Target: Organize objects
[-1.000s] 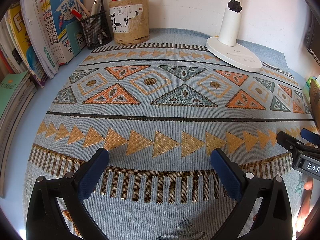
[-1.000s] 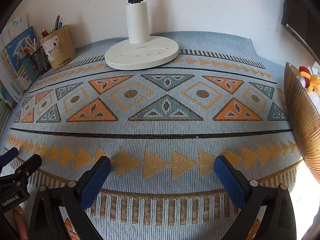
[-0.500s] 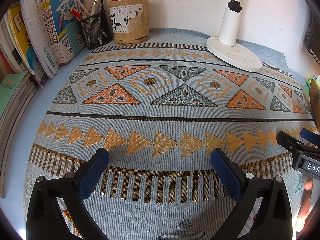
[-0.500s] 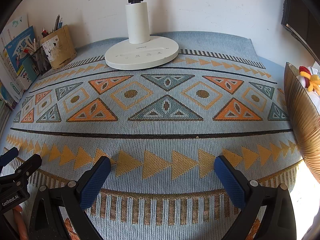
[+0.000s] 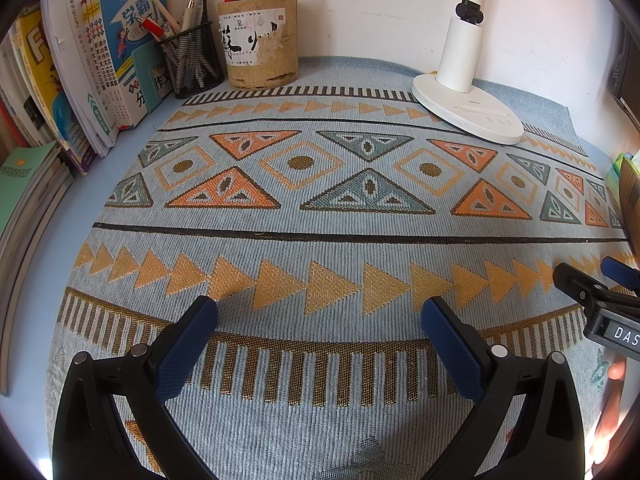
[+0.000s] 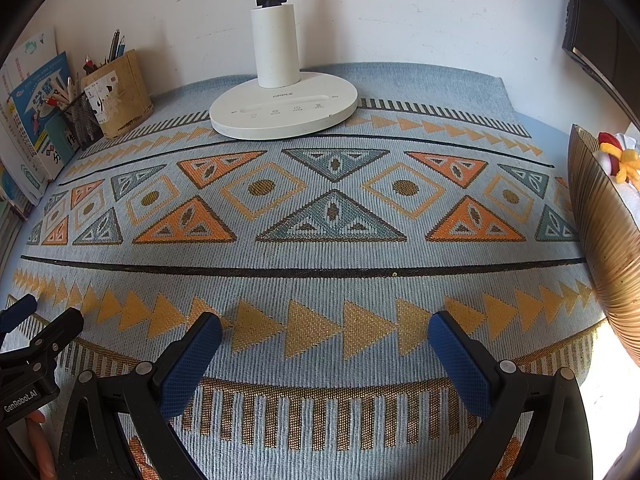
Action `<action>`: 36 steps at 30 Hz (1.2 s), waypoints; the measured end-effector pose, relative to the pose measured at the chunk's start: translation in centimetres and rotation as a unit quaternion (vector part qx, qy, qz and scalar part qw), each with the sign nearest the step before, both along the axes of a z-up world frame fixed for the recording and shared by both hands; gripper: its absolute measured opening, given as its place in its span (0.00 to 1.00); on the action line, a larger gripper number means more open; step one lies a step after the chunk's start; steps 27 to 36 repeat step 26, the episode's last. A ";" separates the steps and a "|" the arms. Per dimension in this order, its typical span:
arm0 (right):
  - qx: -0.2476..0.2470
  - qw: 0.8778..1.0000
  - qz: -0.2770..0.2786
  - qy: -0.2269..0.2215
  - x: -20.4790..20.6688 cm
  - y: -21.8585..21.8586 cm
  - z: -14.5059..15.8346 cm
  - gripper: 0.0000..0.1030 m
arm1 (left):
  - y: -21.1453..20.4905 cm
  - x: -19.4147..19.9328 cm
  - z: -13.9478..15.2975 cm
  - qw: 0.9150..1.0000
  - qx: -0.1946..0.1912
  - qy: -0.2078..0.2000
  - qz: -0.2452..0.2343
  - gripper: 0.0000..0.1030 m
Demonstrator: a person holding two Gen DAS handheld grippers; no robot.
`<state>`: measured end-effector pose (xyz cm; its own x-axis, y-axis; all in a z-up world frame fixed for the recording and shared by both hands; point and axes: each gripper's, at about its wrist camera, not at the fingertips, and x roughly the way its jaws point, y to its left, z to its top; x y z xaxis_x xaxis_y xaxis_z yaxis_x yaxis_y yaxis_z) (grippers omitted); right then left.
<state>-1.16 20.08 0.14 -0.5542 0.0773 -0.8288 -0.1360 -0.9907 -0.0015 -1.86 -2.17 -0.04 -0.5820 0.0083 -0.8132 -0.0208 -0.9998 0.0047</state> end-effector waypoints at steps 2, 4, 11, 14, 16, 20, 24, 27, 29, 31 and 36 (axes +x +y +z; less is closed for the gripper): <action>0.000 1.000 0.000 0.000 0.0 0.0 0.0 1.00 | 0.0 0.0 0.0 1.000 0.000 0.000 0.000 0.99; 0.000 1.000 0.000 0.000 0.0 0.0 0.0 1.00 | 0.0 0.0 0.0 1.000 0.000 0.000 0.000 0.99; 0.000 1.000 0.000 0.000 0.0 0.0 0.0 1.00 | -0.3 -0.1 0.0 1.000 0.002 0.000 0.002 1.00; 0.000 1.000 0.000 0.000 0.0 0.0 0.0 1.00 | -0.4 -0.2 0.0 1.000 0.005 0.001 0.002 1.00; 0.000 1.000 0.000 0.000 0.0 0.0 0.0 1.00 | -0.5 -0.2 0.0 1.000 0.005 0.001 0.001 1.00; 0.000 1.000 0.000 0.000 0.0 -0.1 0.0 1.00 | -0.6 -0.1 0.1 1.000 0.005 0.001 0.001 1.00; 0.000 1.000 0.000 0.000 0.0 -0.1 0.0 1.00 | -0.8 0.0 0.1 1.000 0.006 0.002 0.001 1.00; 0.000 1.000 0.000 0.000 0.0 -0.1 0.0 1.00 | -0.8 0.0 0.1 1.000 0.006 0.001 0.001 1.00; 0.000 1.000 0.000 0.000 0.0 -0.1 0.0 1.00 | -0.8 0.0 0.1 1.000 0.006 0.001 0.001 1.00; 0.000 1.000 0.000 0.000 0.0 -0.1 0.0 1.00 | -0.8 0.0 0.1 1.000 0.006 0.001 0.001 1.00; 0.000 1.000 0.000 0.000 0.0 -0.1 0.0 1.00 | -0.8 0.0 0.1 1.000 0.006 0.001 0.001 1.00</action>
